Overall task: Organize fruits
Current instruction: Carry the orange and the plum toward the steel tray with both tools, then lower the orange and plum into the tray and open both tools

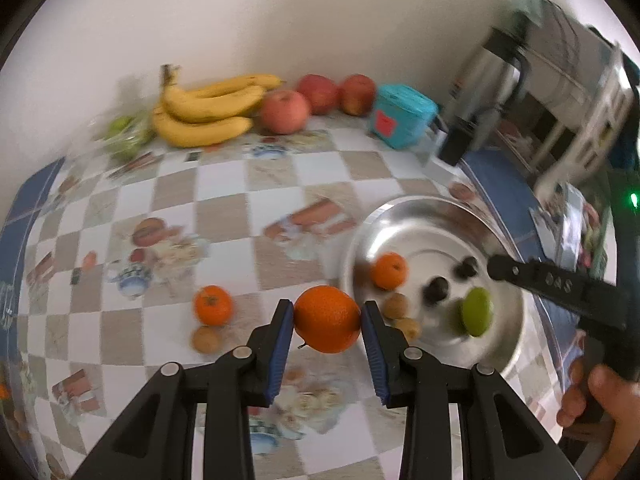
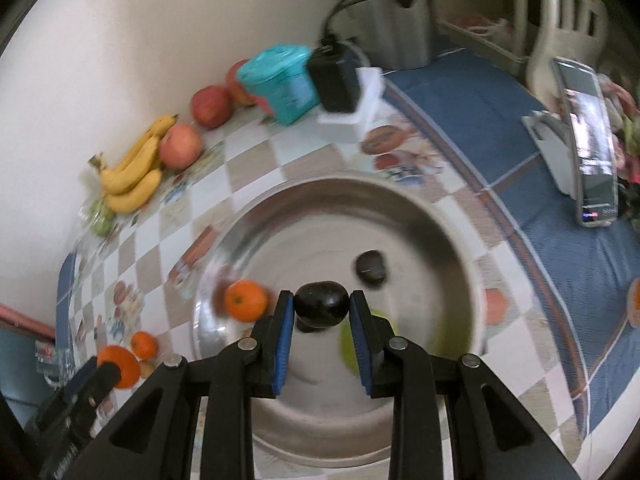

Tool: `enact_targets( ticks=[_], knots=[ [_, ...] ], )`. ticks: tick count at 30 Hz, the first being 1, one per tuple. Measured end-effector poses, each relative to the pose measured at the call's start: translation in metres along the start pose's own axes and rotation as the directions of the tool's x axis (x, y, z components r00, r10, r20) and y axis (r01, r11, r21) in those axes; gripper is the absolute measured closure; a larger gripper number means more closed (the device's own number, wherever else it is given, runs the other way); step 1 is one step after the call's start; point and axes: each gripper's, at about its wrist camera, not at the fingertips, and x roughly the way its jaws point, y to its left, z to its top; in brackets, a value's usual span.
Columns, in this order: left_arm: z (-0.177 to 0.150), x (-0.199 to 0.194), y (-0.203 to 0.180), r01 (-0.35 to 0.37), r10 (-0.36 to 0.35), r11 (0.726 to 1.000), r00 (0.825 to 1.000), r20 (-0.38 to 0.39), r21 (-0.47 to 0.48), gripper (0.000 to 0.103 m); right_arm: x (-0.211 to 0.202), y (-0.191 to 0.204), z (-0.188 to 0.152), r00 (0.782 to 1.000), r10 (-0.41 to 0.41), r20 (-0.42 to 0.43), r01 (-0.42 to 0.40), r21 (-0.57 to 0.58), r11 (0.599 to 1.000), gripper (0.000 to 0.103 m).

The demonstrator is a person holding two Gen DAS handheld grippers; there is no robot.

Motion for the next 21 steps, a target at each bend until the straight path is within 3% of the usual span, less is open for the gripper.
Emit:
enact_targets(
  ticks=[7, 21],
  knots=[
    [-0.003, 0.018, -0.037, 0.001, 0.001, 0.996, 1.000, -0.027, 0.091, 0.066, 0.002, -0.024, 0.003, 0.999, -0.041, 0.006, 0.040, 0.070, 0.997, 0.074],
    [-0.006, 0.047, -0.054, -0.010, 0.013, 0.991, 1.000, -0.018, 0.134, 0.066, 0.021, -0.037, 0.000, 0.993, -0.109, -0.036, 0.112, 0.102, 0.988, 0.073]
  ],
)
